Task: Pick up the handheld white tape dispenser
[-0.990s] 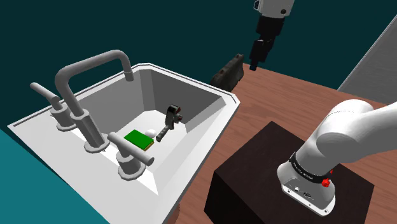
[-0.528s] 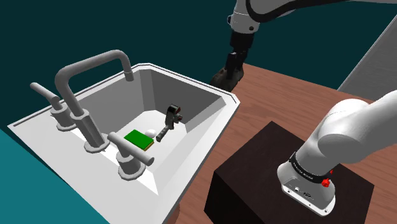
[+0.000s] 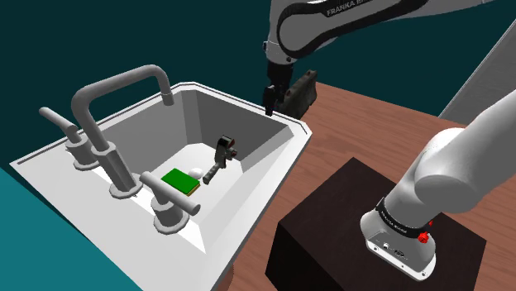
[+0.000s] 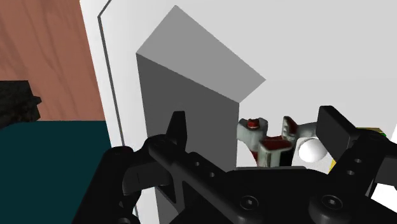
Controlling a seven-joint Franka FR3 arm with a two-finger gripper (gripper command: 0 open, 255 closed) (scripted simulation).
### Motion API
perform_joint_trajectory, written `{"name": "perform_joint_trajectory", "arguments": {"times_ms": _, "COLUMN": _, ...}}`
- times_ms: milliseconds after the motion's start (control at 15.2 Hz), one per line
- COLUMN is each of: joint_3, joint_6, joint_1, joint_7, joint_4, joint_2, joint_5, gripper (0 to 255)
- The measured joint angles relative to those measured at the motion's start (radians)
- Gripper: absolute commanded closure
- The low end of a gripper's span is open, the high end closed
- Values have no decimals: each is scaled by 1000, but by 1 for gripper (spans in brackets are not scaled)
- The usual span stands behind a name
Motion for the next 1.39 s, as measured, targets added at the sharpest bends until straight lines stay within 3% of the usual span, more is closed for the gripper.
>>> {"name": "perform_joint_trajectory", "arguments": {"times_ms": 528, "joint_3": 43, "joint_6": 136, "joint_1": 35, "joint_7": 16, "joint_4": 165, "joint_2": 288, "joint_5": -37, "gripper": 0}}
{"name": "perform_joint_trajectory", "arguments": {"times_ms": 1122, "joint_3": 65, "joint_6": 215, "joint_1": 96, "joint_7": 43, "joint_4": 425, "joint_2": 618, "joint_5": -111, "gripper": 0}}
{"name": "perform_joint_trajectory", "arguments": {"times_ms": 1386, "joint_3": 64, "joint_6": 229, "joint_1": 105, "joint_7": 43, "joint_4": 471, "joint_2": 676, "joint_5": -123, "gripper": 0}}
